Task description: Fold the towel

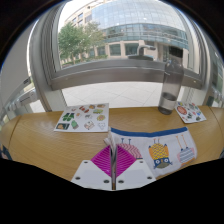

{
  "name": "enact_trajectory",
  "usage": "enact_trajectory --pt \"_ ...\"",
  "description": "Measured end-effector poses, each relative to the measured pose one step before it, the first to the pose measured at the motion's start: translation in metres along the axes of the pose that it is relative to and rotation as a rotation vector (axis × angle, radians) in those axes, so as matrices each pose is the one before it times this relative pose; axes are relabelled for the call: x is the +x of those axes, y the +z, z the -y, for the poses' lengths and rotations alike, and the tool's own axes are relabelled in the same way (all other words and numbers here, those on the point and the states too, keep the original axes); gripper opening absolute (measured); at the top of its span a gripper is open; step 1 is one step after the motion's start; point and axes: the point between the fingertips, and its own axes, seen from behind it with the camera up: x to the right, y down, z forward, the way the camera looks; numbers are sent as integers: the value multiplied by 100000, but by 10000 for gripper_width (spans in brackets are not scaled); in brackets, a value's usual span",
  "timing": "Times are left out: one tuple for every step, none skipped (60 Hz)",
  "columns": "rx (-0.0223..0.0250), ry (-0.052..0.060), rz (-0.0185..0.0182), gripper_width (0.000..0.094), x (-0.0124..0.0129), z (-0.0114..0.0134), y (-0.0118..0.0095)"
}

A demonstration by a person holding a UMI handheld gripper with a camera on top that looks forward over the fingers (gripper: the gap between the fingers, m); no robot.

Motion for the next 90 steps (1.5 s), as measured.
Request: enact_trajectory --pt "729 773 1859 27 491 705 -788" --pt "800 618 1724 29 545 778 -774" --pt "838 369 1470 29 678 871 -846" --pt "796 260 1243 28 738 869 -823" --pt "557 428 1207 28 257 251 -255" --pt "814 390 795 28 -2100 -879 1686" --pt "670 234 1025 28 744 934 -786" --pt "720 493 1190 28 700 971 -768" --pt "755 740 1245 28 770 981 -842" --pt "916 916 1107 28 740 725 -1000" --pt "849 793 891 28 -1070 -813 971" --pt "731 522 777 28 992 934 -875" --pt "668 221 619 28 1098 895 -837" --pt "657 139 436 27 1119 876 -805" --pt "555 132 253 27 1260 815 -831" --pt "826 216 -59 27 -1152 -905 944" --pt "509 99 -255 27 1469 618 -836" --pt "694 81 -189 28 1430 670 -814" --pt "691 -83 -226 28 1483 628 -763" --pt "547 -140 -310 28 1543 571 -736" --pt "734 -116 -654 27 -1155 -562 1296" --pt "194 -372 -772 27 1740 -83 -513" --pt "270 -218 -767 30 1659 229 -424" --pt "122 -126 -893 29 1677 9 -232" --pt "-54 -15 -983 30 1701 -45 -188" --pt "-189 182 -1161 43 -1006 74 838" --pt "-979 130 -1198 64 1748 -784 159" --pt "-655 -68 -1319 83 1757 -350 30" --pt "-422 -96 -1542 95 1813 -387 137" --pt "-166 -155 -1667 104 1738 -366 226" --pt "186 -353 -1590 114 -971 372 202" --pt "-264 -519 -1864 131 1652 -657 362" --pt "-331 -850 -1937 159 1643 -547 351" --pt "-590 -903 -2088 200 1566 -699 416" --pt "-661 -1006 -2374 255 259 -83 358" --pt "-1034 -756 -2264 316 1505 -783 391" --pt "-629 -714 -2190 380 1169 -851 522" --pt "-396 -642 -2084 438 1234 -635 461" --pt "-416 -831 -2004 486 1491 -129 529" --pt "-277 -534 -1883 523 -962 123 -557" --pt "-429 -675 -1610 550 708 -653 489" --pt "-232 -527 -1287 565 578 -520 365" --pt "120 -192 -859 573 463 -436 357" --pt "230 178 -435 578 359 -353 348" --pt "-186 321 177 586 885 211 292" --pt "317 399 95 594 -783 653 -1298" --pt "513 493 634 603 2 -14 -31" --pt "509 586 863 614 -67 51 -83" --pt "385 766 988 625 -146 109 -245" --pt "248 748 1151 641 -470 386 -230" --pt "649 760 1622 658 -298 353 -714" --pt "653 729 1375 672 -330 406 -680" --pt "692 685 1284 683 -394 424 -681" --pt "738 505 1197 696 -438 453 -632" --pt "594 24 613 707 -344 -123 914" --pt "711 -14 1128 714 -519 409 -380" --pt "725 -149 1169 719 -530 409 -381" --pt "837 -238 1124 724 -556 444 -421" --pt "812 -141 894 727 -650 342 -595" --pt "1061 -408 1004 732 -624 493 -590" --pt "1008 -420 827 735 -678 490 -672" --pt "846 -344 833 739 -840 511 -969" --pt "626 -325 813 743 -989 587 -1332" --pt "854 -486 635 748 78 -116 900" --pt "705 -446 774 749 -834 385 -758" --pt "856 -396 725 753 -839 402 -763" --pt "986 -249 662 756 -924 400 -853" --pt "1009 -291 651 760 -235 148 233" --pt "900 -184 549 761 -851 302 -651" --pt "764 -218 418 763 -845 227 -661" --pt "555 -292 256 771 -846 121 -663" --pt "455 -330 233 780 -865 85 -637" --pt "455 -328 345 789 -537 187 -184" --pt "540 -435 3 796 -740 17 -523" --pt "658 -375 -51 802 -92 -45 47" --pt "506 -370 -181 808 -698 -48 -446" --pt "281 -297 -223 810 -684 -121 -416" --pt "34 -228 -165 812 -693 -184 -408" --pt "-90 -217 -74 813 -727 -234 -387" --pt "-86 -196 50 813 -702 -160 -481" --pt "-114 38 142 813 -115 -237 34" --pt "-225 88 158 815 -676 -327 -374" --pt "-202 109 225 814 -708 -319 -358" --pt "-225 129 271 813 -700 -374 -350" --pt "-244 131 281 815 -704 -389 -359" --pt "-239 164 222 816 -674 -407 -371" --pt "-72 96 -62 818 -765 -290 -291" --pt "10 39 212 821 -52 -162 -165" --pt "-21 -86 181 820 -516 -352 -358" --pt "-77 -176 134 819 -508 -387 -323"
